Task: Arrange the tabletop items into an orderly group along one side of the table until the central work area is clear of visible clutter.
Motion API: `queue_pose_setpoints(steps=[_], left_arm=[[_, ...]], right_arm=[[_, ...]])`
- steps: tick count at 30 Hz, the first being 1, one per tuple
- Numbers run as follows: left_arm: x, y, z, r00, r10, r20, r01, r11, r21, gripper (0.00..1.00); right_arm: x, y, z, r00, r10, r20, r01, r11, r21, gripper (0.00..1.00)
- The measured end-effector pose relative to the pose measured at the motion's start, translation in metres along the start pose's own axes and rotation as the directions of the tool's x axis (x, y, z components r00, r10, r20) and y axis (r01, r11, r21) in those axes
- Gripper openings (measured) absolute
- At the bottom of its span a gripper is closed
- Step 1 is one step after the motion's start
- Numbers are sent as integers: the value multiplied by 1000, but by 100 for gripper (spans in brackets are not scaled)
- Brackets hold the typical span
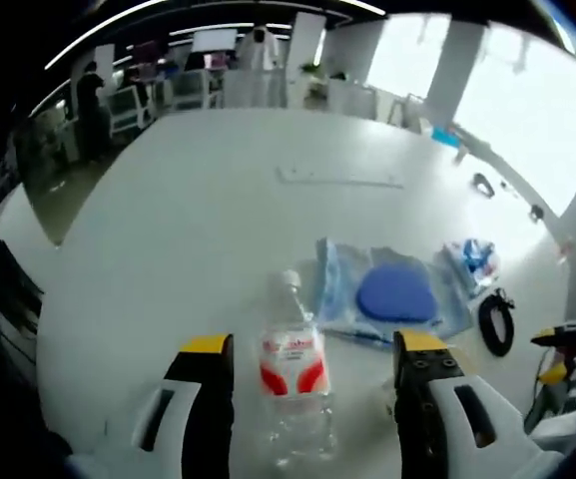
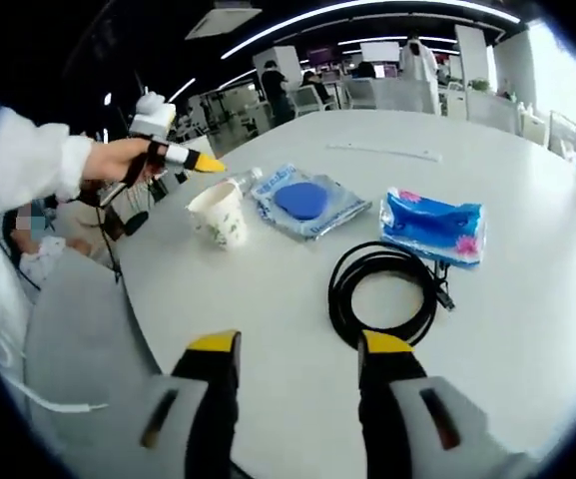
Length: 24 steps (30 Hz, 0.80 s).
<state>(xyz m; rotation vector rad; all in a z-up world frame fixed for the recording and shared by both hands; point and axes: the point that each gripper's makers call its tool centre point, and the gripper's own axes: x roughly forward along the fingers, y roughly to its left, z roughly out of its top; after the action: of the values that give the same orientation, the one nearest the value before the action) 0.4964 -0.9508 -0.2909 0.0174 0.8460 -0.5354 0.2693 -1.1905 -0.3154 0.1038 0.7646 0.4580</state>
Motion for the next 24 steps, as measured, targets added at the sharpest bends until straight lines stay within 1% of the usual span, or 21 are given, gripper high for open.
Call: queue_pose_setpoints(steps=[2, 4, 5, 8, 14, 18, 22, 24], left_arm=[[2, 0, 2, 1000, -2, -1, 2, 1000, -14, 60], [4, -1, 7, 1000, -3, 21, 4, 998, -63, 60], [5, 0, 7, 1000, -3, 19, 5, 998, -67, 60], [7, 3, 4, 1000, 13, -6, -13, 999, -43, 59], [12, 5, 9, 1000, 14, -18, -14, 1000, -25, 59], [18, 5, 12, 1000, 16, -18, -17, 999, -34, 59], [27, 3, 11, 1000, 12, -25, -12, 1000, -24, 59], [30, 3, 11, 1000, 5, -26, -7, 999, -47, 59]], right_arm=[[-1, -2, -1, 1000, -1, 4, 1, 1000, 6, 45], [-1, -3, -3, 1000, -4, 5, 4, 1000, 12, 44], [-2, -4, -3, 1000, -8, 5, 8, 1000, 13, 43], [-1, -7, -7, 1000, -10, 12, 10, 999, 30, 43], [-1, -7, -9, 1000, 1, 17, -2, 999, 51, 43], [-1, -7, -11, 1000, 8, 17, -9, 998, 61, 43], [-1, -8, -16, 1000, 9, 14, -10, 997, 81, 42], [-1, -7, -17, 1000, 10, 18, -12, 996, 84, 42]])
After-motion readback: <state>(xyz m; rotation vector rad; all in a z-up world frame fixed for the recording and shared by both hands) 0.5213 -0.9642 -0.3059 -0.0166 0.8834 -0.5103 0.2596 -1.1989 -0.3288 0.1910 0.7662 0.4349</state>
